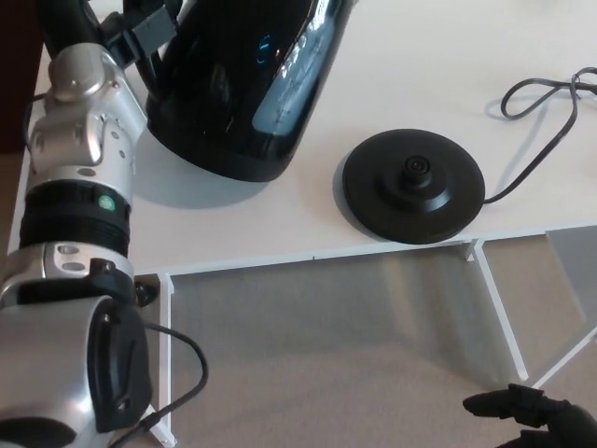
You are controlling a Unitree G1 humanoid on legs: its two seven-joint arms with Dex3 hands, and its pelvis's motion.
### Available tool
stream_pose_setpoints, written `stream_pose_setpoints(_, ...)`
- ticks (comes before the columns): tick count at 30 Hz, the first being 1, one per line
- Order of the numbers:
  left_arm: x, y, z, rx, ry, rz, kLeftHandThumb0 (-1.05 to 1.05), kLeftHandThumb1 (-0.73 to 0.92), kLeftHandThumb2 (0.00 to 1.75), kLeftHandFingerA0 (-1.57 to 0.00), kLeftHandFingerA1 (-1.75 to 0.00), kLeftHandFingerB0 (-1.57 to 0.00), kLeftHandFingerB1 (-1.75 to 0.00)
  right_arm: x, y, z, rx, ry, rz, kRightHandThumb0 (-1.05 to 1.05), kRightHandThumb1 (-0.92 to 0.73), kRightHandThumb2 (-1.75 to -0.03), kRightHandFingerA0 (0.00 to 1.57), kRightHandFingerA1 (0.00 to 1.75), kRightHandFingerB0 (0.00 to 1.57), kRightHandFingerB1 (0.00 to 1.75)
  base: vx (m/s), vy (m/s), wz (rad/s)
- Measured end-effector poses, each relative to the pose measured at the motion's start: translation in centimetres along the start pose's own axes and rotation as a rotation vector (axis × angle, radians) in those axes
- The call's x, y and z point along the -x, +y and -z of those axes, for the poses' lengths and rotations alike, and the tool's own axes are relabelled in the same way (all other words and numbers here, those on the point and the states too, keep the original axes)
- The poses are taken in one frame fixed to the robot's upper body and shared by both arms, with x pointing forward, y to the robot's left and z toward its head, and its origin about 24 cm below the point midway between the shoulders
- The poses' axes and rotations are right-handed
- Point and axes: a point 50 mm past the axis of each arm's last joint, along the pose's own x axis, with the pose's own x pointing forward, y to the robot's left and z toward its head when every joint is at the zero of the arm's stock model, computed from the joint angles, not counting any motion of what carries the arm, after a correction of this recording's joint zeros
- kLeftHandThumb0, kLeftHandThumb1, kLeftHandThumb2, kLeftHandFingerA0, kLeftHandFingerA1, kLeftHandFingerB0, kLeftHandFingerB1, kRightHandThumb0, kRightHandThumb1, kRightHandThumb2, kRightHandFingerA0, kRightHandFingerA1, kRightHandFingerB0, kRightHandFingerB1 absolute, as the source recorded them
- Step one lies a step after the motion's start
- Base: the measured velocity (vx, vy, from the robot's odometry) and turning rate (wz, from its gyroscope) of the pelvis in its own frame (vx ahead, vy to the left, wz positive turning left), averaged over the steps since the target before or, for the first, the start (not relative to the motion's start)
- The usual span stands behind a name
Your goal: The robot walk towards a table in front and uses its left hand to pick up the pot from the base and places it on the table
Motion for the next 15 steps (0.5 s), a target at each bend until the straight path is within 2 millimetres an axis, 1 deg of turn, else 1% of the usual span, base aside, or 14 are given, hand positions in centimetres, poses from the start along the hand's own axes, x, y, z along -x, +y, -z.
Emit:
stream_pose_setpoints(1, 0.0, 0.0, 0.1, -0.008, -0.007, 0.003, -0.14, 0.83, 0.65, -0.87, -1.17, -0.73, -0.78, 0.0, 0.0, 0.0, 0.0, -0.001, 0.0, -0.5, -0.43, -0.79, 0.87, 0.64, 0.58, 0.56, 0.0, 0.0, 0.0)
stream_pose_setpoints(3, 0.1, 0.1, 0.4, -0.015, -0.012, 0.017, -0.14, 0.83, 0.65, -0.87, -1.17, -0.73, -0.78, -0.1, -0.1, -0.1, 0.001, -0.004, 0.001, -0.5, -0.43, -0.79, 0.87, 0.64, 0.58, 0.56, 0.0, 0.0, 0.0)
stream_pose_setpoints(4, 0.1, 0.2, 0.6, -0.015, -0.009, 0.025, -0.12, 0.78, 0.67, -0.89, -1.11, -0.73, -0.58, -0.2, -0.1, -0.2, 0.003, -0.007, 0.002, -0.47, -0.45, -0.56, 0.88, 0.48, 0.67, 0.47, 0.0, 0.0, 0.0)
stream_pose_setpoints(5, 0.2, 0.3, 0.8, -0.013, -0.006, 0.037, -0.22, 0.7, 0.61, -0.95, -0.86, -0.62, -0.43, -0.3, -0.2, -0.3, 0.004, -0.011, 0.003, -0.48, -0.45, -0.56, 0.88, 0.48, 0.67, 0.47, 0.0, 0.0, 0.0)
stream_pose_setpoints(6, 0.2, 0.4, 1.0, -0.01, -0.003, 0.05, -0.22, 0.7, 0.61, -0.95, -0.86, -0.62, -0.43, -0.4, -0.2, -0.4, 0.004, -0.014, 0.004, -0.48, -0.45, -0.56, 0.88, 0.48, 0.67, 0.47, 0.0, 0.0, 0.0)
stream_pose_setpoints(7, 0.3, 0.5, 1.2, -0.008, -0.001, 0.063, -0.34, 0.68, 0.61, -0.99, -0.68, -0.51, -0.38, -0.4, -0.2, -0.5, 0.005, -0.016, 0.004, -0.47, -0.4, -0.8, 0.84, 0.65, 0.57, 0.58, 0.0, 0.0, 0.0)
stream_pose_setpoints(8, 0.4, 0.6, 1.4, -0.007, 0.003, 0.077, -0.34, 0.68, 0.61, -0.99, -0.68, -0.51, -0.38, -0.5, -0.3, -0.5, 0.005, -0.017, 0.005, -0.47, -0.4, -0.8, 0.84, 0.65, 0.57, 0.58, 0.0, 0.0, 0.0)
stream_pose_setpoints(9, 0.5, 0.8, 1.6, -0.005, 0.004, 0.089, -0.44, 0.67, 0.6, -0.6, -0.44, -0.3, -0.31, -0.5, -0.3, -0.5, 0.006, -0.017, 0.004, -0.49, -0.42, -0.8, 0.85, 0.64, 0.56, 0.56, 0.0, 0.0, 0.0)
stream_pose_setpoints(10, 0.6, 0.9, 1.9, -0.002, 0.008, 0.107, -0.44, 0.67, 0.6, -0.6, -0.44, -0.3, -0.31, -0.5, -0.2, -0.5, 0.006, -0.017, 0.003, -0.49, -0.42, -0.8, 0.85, 0.64, 0.56, 0.56, 0.0, 0.0, 0.0)
stream_pose_setpoints(11, 0.7, 1.0, 2.0, -0.001, 0.01, 0.121, -0.49, 0.63, 0.59, -0.5, -0.4, -0.26, -0.29, -0.5, -0.2, -0.5, 0.006, -0.016, 0.003, -0.5, -0.43, -0.8, 0.85, 0.64, 0.56, 0.55, 0.0, 0.0, 0.0)
stream_pose_setpoints(12, 0.8, 1.0, 2.1, -0.001, 0.011, 0.141, -0.65, 0.51, 0.77, -0.26, -0.44, -0.11, -0.36, -0.5, -0.2, -0.6, 0.006, -0.016, 0.003, -0.49, -0.42, -0.8, 0.84, 0.64, 0.57, 0.56, 0.0, 0.0, 0.0)
stream_pose_setpoints(13, 0.8, 1.1, 2.1, 0.0, 0.013, 0.154, -0.35, 0.38, 0.94, -0.01, -0.48, 0.0, -0.47, -0.5, -0.2, -0.6, 0.007, -0.016, 0.003, -0.5, -0.42, -0.8, 0.85, 0.64, 0.57, 0.56, 0.0, 0.0, 0.0)
stream_pose_setpoints(14, 0.9, 1.1, 2.1, 0.003, 0.014, 0.171, -0.35, 0.38, 0.94, -0.01, -0.48, 0.0, -0.47, -0.5, -0.2, -0.6, 0.007, -0.017, 0.003, -0.5, -0.42, -0.8, 0.85, 0.64, 0.57, 0.56, 0.0, 0.0, 0.0)
stream_pose_setpoints(15, 1.0, 1.2, 2.0, 0.005, 0.015, 0.187, -0.68, 0.48, 0.84, -0.04, -0.4, -0.05, -0.26, -0.5, -0.2, -0.6, 0.007, -0.017, 0.003, -0.5, -0.42, -0.8, 0.85, 0.64, 0.58, 0.56, 0.0, 0.0, 0.0)
